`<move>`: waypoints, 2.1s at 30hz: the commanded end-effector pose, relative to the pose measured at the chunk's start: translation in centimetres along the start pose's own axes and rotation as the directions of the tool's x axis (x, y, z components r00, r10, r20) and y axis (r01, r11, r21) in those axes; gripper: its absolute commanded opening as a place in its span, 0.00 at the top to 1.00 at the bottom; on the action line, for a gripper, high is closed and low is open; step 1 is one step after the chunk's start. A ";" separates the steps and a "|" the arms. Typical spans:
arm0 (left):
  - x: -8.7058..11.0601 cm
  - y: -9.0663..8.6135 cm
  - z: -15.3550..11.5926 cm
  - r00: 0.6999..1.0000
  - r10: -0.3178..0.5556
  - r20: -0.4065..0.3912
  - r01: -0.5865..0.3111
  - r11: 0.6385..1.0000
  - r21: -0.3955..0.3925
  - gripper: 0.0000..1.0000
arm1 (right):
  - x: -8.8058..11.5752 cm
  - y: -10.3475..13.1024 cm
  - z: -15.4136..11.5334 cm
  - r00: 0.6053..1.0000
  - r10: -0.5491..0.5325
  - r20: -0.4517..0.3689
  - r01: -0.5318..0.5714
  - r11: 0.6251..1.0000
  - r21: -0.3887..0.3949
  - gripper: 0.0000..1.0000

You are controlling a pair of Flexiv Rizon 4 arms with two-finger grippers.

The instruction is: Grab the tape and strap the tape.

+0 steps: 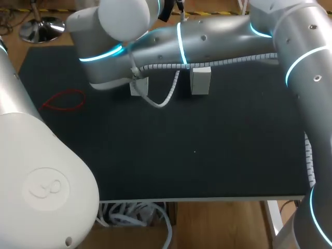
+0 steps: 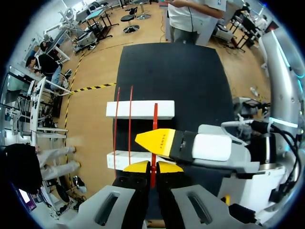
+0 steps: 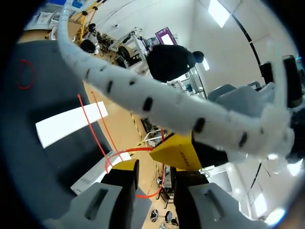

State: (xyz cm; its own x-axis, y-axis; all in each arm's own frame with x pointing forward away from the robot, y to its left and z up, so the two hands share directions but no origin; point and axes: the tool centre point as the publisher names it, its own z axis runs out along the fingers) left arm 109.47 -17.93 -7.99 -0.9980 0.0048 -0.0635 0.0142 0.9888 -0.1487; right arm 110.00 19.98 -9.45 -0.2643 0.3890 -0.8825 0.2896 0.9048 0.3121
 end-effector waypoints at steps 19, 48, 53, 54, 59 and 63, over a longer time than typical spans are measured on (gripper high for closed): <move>0.1 0.0 -0.1 1.000 -0.001 -0.001 0.001 1.000 -0.003 1.00 | -4.4 -6.9 -3.9 0.955 0.044 -0.292 -0.106 0.974 -0.200 0.76; 0.1 0.0 -0.1 1.000 -0.001 -0.001 0.001 1.000 -0.003 1.00 | -8.4 -11.7 4.7 0.880 -0.160 -0.448 -0.091 0.868 -0.488 0.00; 0.1 0.0 -0.1 1.000 -0.001 -0.001 0.001 1.000 -0.003 1.00 | -8.4 -11.7 4.7 0.880 -0.160 -0.448 -0.091 0.868 -0.488 0.00; 0.1 0.0 -0.1 1.000 -0.001 -0.001 0.001 1.000 -0.003 1.00 | -8.4 -11.7 4.7 0.880 -0.160 -0.448 -0.091 0.868 -0.488 0.00; 0.1 0.0 -0.1 1.000 -0.001 -0.001 0.001 1.000 -0.003 1.00 | -8.4 -11.7 4.7 0.880 -0.160 -0.448 -0.091 0.868 -0.488 0.00; 0.1 0.0 -0.1 1.000 -0.001 -0.001 0.001 1.000 -0.003 1.00 | -8.4 -11.7 4.7 0.880 -0.160 -0.448 -0.091 0.868 -0.488 0.00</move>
State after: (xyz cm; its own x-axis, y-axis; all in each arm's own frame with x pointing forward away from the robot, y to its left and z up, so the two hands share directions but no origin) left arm 109.47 -17.93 -7.98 -0.9980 0.0049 -0.0635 0.0143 0.9888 -0.1487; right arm 112.98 5.51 -7.51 -0.6611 0.2965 -0.6892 -0.1719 0.8343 0.5238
